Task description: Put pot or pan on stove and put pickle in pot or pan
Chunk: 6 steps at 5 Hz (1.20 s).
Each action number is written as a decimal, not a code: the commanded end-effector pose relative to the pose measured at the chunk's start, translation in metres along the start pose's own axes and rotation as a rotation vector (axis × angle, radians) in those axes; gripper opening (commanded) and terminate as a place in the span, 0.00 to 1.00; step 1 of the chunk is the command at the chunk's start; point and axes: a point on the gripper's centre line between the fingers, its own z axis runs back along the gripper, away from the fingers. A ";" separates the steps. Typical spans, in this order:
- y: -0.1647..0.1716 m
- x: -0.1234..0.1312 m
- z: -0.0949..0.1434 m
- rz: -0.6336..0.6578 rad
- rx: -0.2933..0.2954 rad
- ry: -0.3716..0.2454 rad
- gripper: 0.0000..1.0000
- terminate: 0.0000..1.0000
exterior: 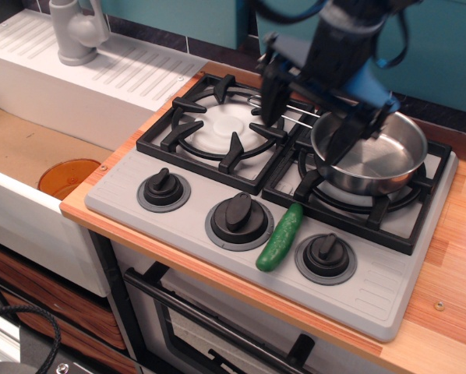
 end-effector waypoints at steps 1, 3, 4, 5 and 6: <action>0.004 -0.006 -0.006 0.019 -0.005 -0.111 1.00 0.00; 0.001 -0.023 -0.035 0.019 -0.017 -0.157 1.00 0.00; -0.002 -0.029 -0.045 0.022 -0.022 -0.175 1.00 0.00; -0.006 -0.034 -0.056 0.028 -0.024 -0.189 1.00 0.00; -0.010 -0.037 -0.061 0.034 -0.020 -0.196 1.00 0.00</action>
